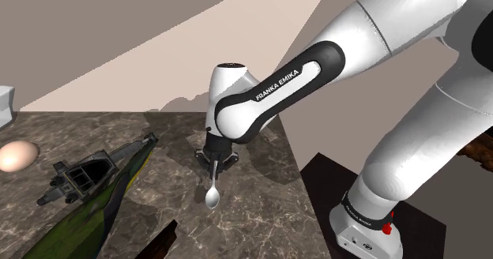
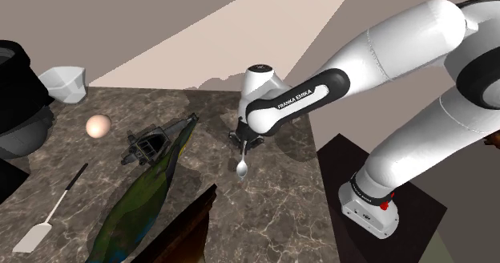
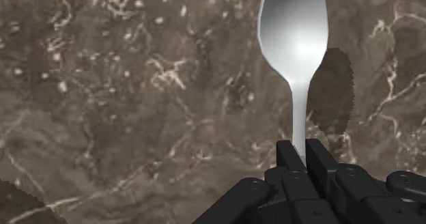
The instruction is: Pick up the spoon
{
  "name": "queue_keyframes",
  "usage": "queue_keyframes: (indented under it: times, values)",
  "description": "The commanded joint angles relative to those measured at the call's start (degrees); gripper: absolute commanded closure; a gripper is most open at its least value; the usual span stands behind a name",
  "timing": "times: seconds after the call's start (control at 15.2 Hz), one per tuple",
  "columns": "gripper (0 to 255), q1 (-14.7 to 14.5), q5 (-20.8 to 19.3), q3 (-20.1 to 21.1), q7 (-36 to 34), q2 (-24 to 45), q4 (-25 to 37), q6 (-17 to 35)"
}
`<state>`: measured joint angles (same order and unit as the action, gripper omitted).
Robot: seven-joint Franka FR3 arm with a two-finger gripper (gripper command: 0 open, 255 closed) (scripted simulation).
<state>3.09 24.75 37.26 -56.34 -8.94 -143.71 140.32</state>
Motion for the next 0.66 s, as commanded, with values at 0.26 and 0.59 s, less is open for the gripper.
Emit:
queue_keyframes:
  times: [0.26, 0.59]
  values:
    - [255, -0.20, 0.77, -1.11, 0.12, -3.96, 1.78, -5.56]
    - [255, -0.28, 0.92, -1.74, 0.01, -5.79, 2.91, -8.44]
